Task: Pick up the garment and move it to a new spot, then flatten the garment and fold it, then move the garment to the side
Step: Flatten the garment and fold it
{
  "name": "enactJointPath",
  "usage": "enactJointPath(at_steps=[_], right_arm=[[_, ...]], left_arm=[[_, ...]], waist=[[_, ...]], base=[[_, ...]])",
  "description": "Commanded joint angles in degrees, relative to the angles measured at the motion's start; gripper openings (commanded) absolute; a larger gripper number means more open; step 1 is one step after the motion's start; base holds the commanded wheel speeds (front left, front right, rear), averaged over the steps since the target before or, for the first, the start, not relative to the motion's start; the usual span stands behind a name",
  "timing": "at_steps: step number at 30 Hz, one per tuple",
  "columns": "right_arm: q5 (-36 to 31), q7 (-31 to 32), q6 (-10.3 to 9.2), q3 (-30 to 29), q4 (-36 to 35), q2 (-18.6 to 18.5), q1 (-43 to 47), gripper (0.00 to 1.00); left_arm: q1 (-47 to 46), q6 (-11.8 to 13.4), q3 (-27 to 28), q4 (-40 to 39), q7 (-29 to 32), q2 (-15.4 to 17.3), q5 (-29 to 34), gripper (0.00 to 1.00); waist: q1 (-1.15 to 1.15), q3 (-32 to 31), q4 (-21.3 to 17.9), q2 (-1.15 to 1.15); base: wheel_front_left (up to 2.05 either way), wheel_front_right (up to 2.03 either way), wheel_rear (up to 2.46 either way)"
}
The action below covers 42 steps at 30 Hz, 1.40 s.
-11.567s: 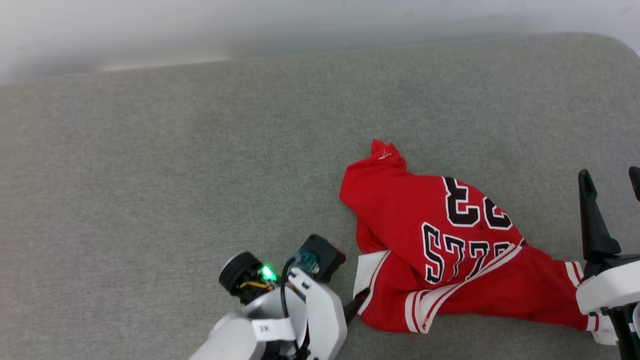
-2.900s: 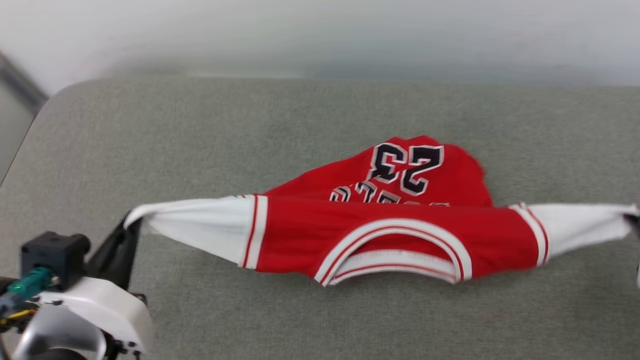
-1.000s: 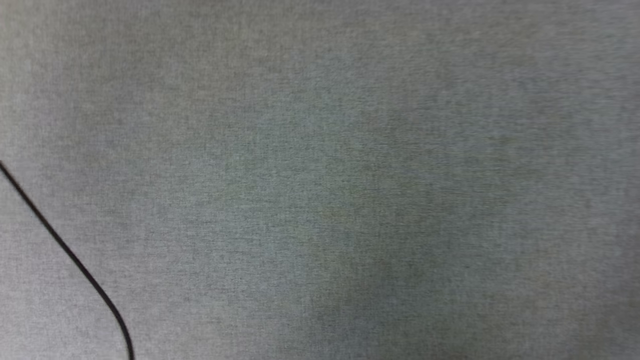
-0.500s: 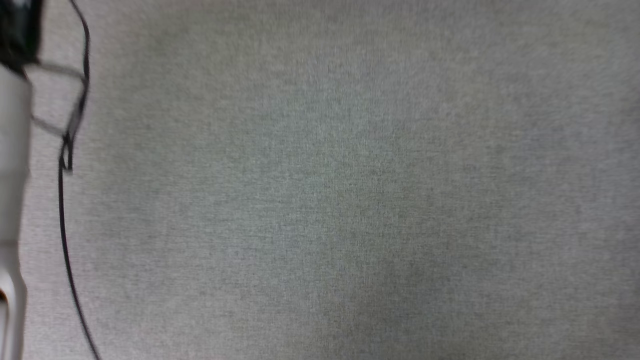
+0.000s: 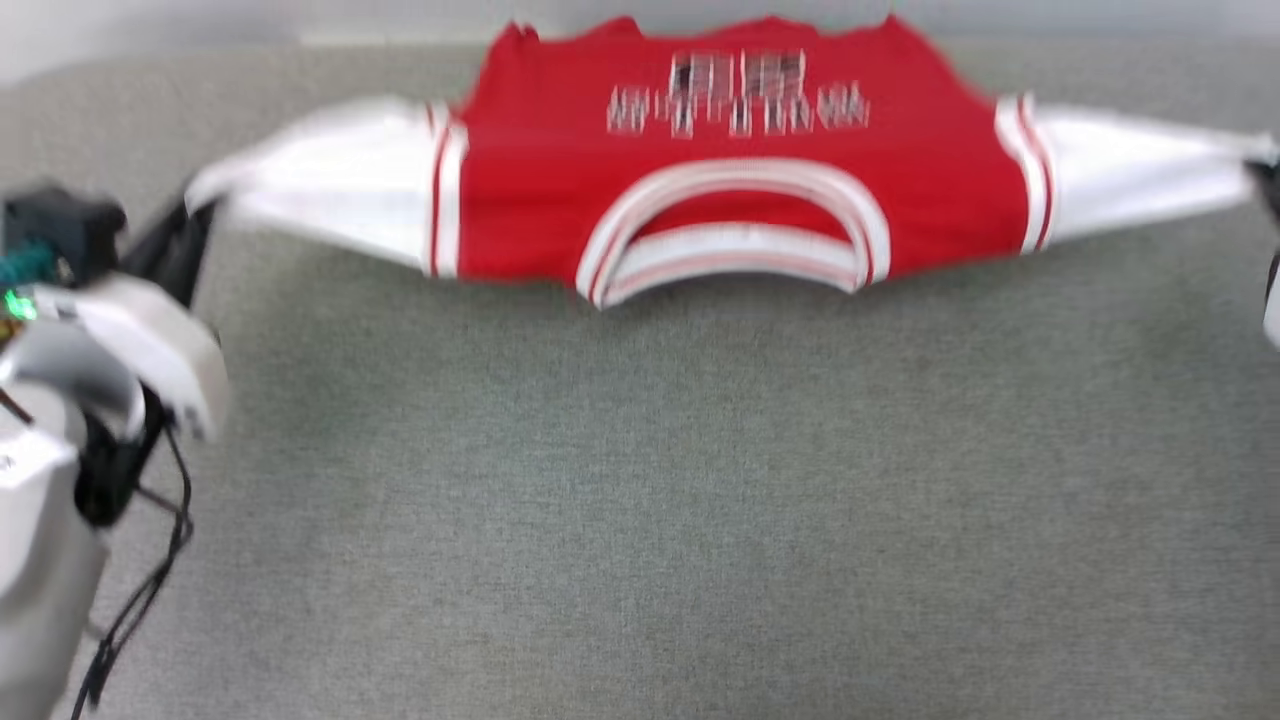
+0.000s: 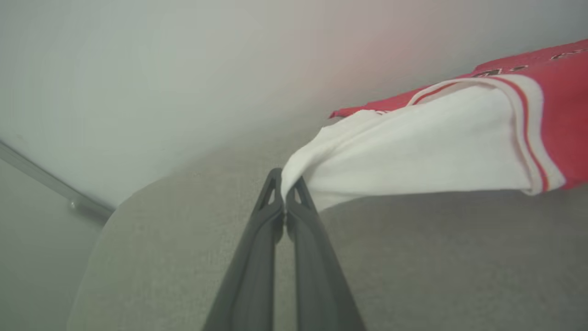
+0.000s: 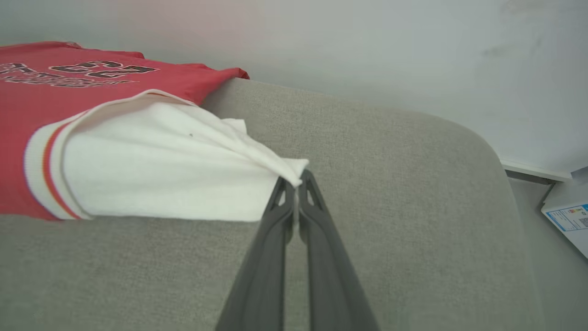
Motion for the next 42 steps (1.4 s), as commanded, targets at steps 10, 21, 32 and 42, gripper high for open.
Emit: enactJointPath(at_steps=[10, 21, 32, 42], right_arm=[[5.4, 8.9, -0.12, -4.9, -8.9, -1.6, 19.5, 0.0], [6.4, 18.7, -0.11, -12.0, -20.4, 0.1, 37.8, 0.0], [4.2, 25.7, -0.09, -16.3, -27.4, 4.2, 43.6, 0.0], [5.7, 34.4, -0.08, -18.2, -35.4, 6.3, 35.5, 1.0]], left_arm=[[21.3, 1.8, -1.9, -16.0, 13.3, 8.3, -4.9, 0.0], [40.7, 7.9, -0.9, -31.5, 19.3, 14.4, -9.9, 0.0], [44.7, 8.3, -1.6, -35.5, 20.2, 13.8, -12.8, 0.0], [41.7, 8.7, -0.2, -43.7, 22.6, 12.1, -17.7, 0.0]], waist=[[0.01, -9.3, -1.9, 0.0], [0.01, -12.3, -3.0, 0.0], [0.01, -9.9, -2.5, 0.0], [0.01, -3.5, 1.0, 0.0]], base=[[0.0, 0.0, 0.0], [0.0, 0.0, 0.0], [0.0, 0.0, 0.0], [0.0, 0.0, 0.0]])
